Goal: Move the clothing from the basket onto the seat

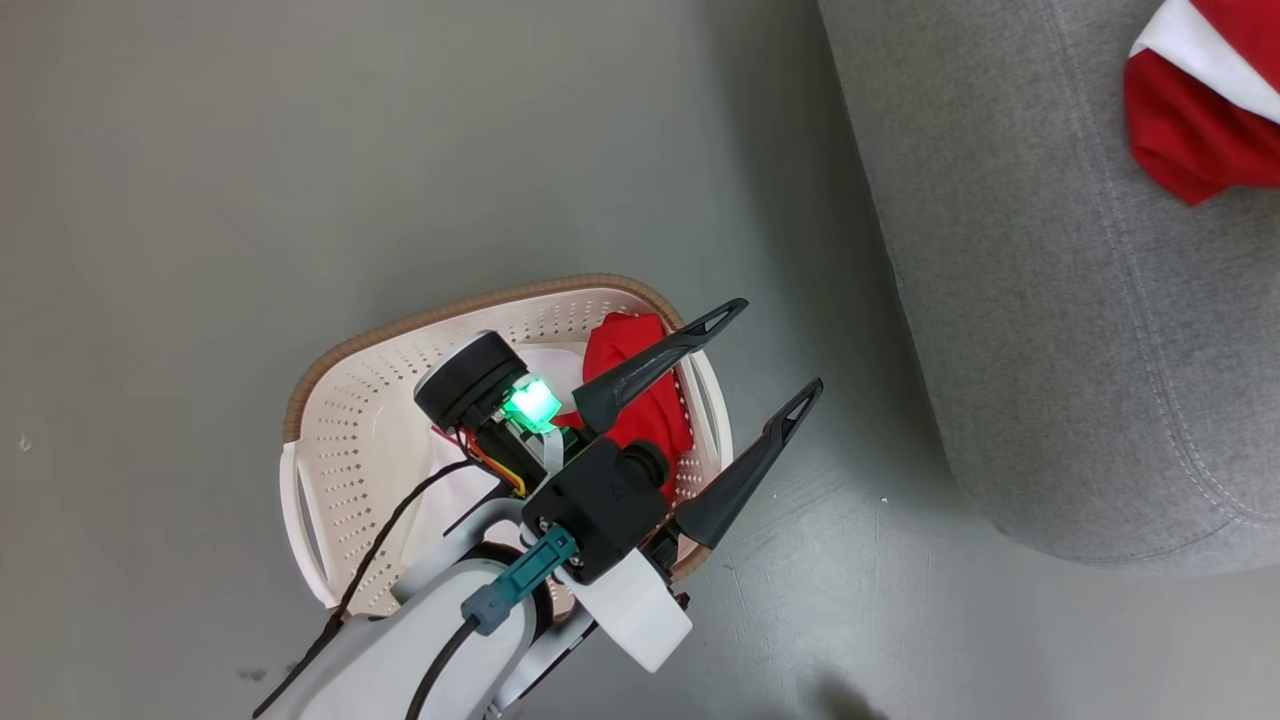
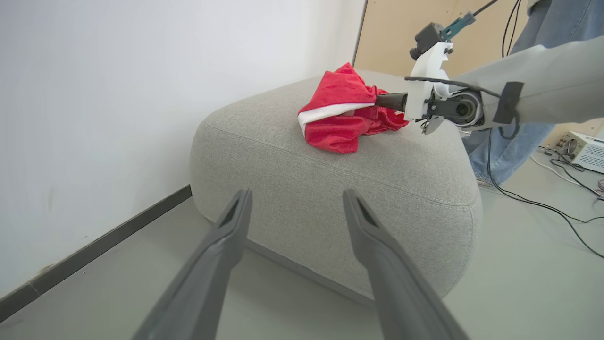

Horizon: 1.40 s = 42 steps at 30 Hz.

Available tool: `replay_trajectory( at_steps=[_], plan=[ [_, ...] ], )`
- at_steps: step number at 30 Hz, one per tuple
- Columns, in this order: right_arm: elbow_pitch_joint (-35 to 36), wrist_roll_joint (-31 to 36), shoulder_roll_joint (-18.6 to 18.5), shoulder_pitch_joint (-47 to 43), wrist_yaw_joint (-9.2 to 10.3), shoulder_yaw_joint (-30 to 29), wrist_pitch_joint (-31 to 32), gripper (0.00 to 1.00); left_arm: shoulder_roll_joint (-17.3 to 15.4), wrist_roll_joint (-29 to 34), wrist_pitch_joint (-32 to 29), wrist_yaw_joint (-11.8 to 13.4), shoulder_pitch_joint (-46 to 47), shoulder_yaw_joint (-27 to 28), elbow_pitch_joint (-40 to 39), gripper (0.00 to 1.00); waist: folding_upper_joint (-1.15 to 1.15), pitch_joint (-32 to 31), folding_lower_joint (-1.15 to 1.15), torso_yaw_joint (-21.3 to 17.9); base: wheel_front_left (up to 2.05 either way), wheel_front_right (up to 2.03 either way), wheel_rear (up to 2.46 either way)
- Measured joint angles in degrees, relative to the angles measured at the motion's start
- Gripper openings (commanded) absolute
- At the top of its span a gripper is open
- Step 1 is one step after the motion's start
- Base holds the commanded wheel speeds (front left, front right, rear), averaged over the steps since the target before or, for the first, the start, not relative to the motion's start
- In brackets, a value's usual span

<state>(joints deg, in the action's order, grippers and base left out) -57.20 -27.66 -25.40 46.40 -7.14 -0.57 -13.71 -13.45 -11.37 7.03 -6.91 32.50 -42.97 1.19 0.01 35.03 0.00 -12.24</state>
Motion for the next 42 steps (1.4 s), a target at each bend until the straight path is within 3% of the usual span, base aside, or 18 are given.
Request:
replay_trajectory(
  at_steps=[1, 10, 24, 33, 42],
  plan=[
    [0.0, 0.0, 0.0, 0.0, 0.0, 0.0, -0.2, 1.0, 0.0, 0.0, 0.1, 0.0, 0.1, 0.0, 0.2, 1.0, 0.0, -0.1, 0.0, -0.1, 0.0, 0.0, 0.0],
    [2.2, 0.4, 0.5, -2.5, 0.0, 0.2, -0.5, 1.0, -0.1, -0.6, 1.6, 0.0, 0.2, -0.2, 2.3, 1.0, 0.0, -1.6, 0.0, -1.4, 0.0, 0.0, 0.0],
    [13.3, 1.0, 2.5, -12.6, 0.0, -0.7, -0.5, 1.0, -1.0, -2.2, 4.2, -0.1, -0.4, 1.5, 6.3, 1.0, 0.0, -5.7, 0.0, -3.4, 0.0, 0.0, 0.0],
    [20.6, 3.2, 2.7, -16.7, 0.0, -1.2, -0.5, 1.0, -1.1, -4.6, 6.0, 2.0, -3.2, 5.2, 8.7, 1.0, 0.0, -9.7, 0.0, -4.0, 0.0, 0.0, 0.0],
    [27.8, 6.3, 6.2, -17.0, 0.0, 0.7, -0.5, 1.0, -1.0, -7.5, 7.1, 5.0, -6.8, 10.3, 11.8, 1.0, 0.0, -14.5, 0.0, -3.5, 0.0, 0.0, 0.0]
  ],
)
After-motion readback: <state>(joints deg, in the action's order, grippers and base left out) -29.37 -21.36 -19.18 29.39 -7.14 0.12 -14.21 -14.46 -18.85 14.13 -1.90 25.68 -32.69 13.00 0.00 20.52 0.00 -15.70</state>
